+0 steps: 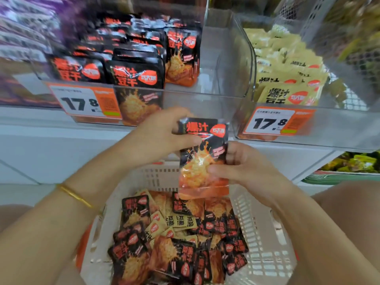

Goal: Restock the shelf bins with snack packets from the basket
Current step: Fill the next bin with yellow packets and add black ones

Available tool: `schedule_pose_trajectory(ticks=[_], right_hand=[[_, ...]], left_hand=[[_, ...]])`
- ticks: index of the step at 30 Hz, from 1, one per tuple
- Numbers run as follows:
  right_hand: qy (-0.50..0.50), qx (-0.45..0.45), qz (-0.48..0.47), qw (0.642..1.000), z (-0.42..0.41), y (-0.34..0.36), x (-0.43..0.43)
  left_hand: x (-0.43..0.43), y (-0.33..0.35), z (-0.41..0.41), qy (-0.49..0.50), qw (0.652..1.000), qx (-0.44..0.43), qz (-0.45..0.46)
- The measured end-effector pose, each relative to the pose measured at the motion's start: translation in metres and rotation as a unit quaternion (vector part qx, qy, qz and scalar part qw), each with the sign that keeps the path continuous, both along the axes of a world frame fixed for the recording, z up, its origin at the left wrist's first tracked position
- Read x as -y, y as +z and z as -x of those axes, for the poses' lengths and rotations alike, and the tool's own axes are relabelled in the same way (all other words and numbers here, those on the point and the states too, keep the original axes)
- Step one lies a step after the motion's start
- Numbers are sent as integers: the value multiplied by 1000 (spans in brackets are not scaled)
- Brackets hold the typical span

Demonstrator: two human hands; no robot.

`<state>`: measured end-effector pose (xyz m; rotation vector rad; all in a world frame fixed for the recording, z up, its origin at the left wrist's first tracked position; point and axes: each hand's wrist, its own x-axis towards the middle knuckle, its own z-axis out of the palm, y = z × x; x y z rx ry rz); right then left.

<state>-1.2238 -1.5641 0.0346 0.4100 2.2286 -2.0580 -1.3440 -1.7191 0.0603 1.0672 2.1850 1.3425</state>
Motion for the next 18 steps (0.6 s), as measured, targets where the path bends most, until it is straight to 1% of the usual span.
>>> schedule_pose_trajectory(ticks=[2,3,5,6,7,8,9,10,11,14,15,16,18], right_hand=[[11,-69,-8,998,11,34,8],[-14,-103,-14,994,18,53,12],[-106,-174,-62,977,43,83,13],[-150,-203,-121,960,60,91,11],[-183,-219,-199,938,78,95,9],[-207,-211,-290,910,97,95,5],[-218,-180,-370,885,116,91,-1],[-218,-138,-419,871,137,85,-9],[-209,-91,-433,872,157,78,-17],[-177,15,-366,913,208,61,-31],[-166,36,-363,916,219,58,-33],[-157,53,-380,910,227,53,-36],[-142,74,-442,882,236,49,-40]], left_hand=[[2,23,6,55,995,-6,-85],[4,34,12,102,986,-37,-130],[9,49,29,196,950,-149,-190],[11,52,38,227,931,-223,-181],[13,53,46,246,910,-304,-138],[14,49,54,250,890,-375,-73],[14,42,60,244,873,-422,-17],[13,35,65,236,863,-445,22],[11,28,66,235,859,-453,47],[6,14,66,253,844,-466,78],[5,13,66,257,839,-472,80],[5,13,66,259,835,-479,83],[4,12,67,262,828,-489,82]])
